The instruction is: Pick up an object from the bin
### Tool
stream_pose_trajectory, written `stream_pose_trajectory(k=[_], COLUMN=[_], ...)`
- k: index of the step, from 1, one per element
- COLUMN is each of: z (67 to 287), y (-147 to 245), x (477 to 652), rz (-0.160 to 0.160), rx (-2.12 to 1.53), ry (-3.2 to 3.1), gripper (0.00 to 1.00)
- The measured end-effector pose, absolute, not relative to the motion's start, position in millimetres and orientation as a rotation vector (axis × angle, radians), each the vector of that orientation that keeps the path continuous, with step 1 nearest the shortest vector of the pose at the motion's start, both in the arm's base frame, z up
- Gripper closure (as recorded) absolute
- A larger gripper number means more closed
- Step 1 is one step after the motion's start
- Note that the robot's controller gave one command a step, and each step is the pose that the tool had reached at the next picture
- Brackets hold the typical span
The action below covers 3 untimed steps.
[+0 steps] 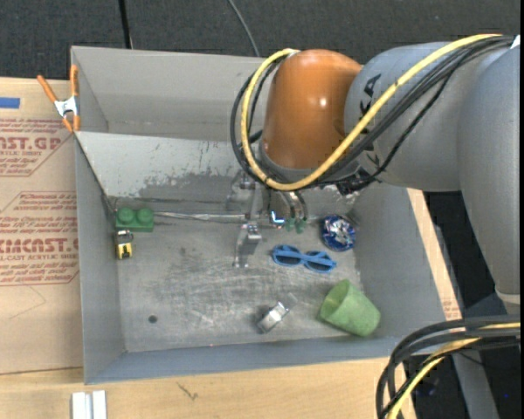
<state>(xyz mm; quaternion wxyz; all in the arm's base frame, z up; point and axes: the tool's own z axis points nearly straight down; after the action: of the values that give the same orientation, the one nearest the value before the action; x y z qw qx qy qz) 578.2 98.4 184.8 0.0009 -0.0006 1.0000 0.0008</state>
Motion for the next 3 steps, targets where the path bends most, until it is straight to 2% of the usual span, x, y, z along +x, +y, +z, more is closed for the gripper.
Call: stream_pose_trajectory(k=[1, 2, 3], z=[133, 72, 74], y=[41, 11, 11], x=[491.7, 491.7, 489.9], rz=[-0.003, 0.003, 0.001], rx=[-0.12, -0.242, -0.247], ry=[3.151, 3.118, 3.128], gripper=[0.0, 0.0, 1.0])
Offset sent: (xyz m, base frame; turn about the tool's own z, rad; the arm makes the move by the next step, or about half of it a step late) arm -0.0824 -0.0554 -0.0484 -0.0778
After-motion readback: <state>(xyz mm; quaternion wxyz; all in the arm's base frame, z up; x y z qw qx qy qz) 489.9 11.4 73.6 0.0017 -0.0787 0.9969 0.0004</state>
